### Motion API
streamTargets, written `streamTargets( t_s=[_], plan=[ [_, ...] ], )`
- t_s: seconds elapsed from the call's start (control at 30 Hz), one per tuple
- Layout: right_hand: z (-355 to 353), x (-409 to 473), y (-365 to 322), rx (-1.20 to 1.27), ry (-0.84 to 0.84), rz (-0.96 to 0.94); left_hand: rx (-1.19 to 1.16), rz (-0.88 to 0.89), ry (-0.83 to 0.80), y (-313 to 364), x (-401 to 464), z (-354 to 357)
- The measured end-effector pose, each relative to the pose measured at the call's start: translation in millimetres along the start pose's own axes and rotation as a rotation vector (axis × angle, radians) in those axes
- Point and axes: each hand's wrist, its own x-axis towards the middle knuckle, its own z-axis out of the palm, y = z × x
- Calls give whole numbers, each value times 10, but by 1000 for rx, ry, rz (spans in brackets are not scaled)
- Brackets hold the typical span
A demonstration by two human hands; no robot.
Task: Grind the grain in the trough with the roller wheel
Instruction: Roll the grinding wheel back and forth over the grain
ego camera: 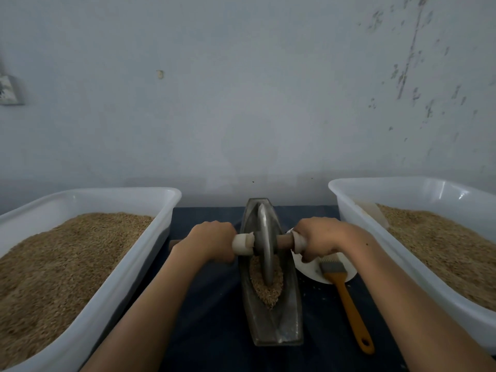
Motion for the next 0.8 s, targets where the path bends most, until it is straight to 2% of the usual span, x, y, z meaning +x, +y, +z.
streamTargets(
  t_s=[0.1, 0.27, 0.37, 0.47, 0.6, 0.67, 0.73, 0.8],
  plan=[
    [42, 37, -1, -62, 131, -4, 26, -23, 95, 26, 17, 14],
    [238, 146, -7, -70, 553, 5, 68, -44, 461, 59, 51, 164],
    [292, 215, -11, -103, 651, 14, 32, -36, 528, 38, 71, 232],
    [237, 197, 30, -103, 559, -9, 59, -27, 466, 26, 77, 188],
    [87, 90, 31, -78, 221, -8, 71, 2, 232, -12, 61, 54],
    [22, 45, 11, -67, 107, 0, 31, 14, 111, -34, 37, 18],
    [1, 30, -15, -80, 89, 2, -7, 7, 62, -42, 21, 13],
    [16, 39, -25, -96, 148, 1, -6, -7, 88, -26, 23, 26]
  ],
)
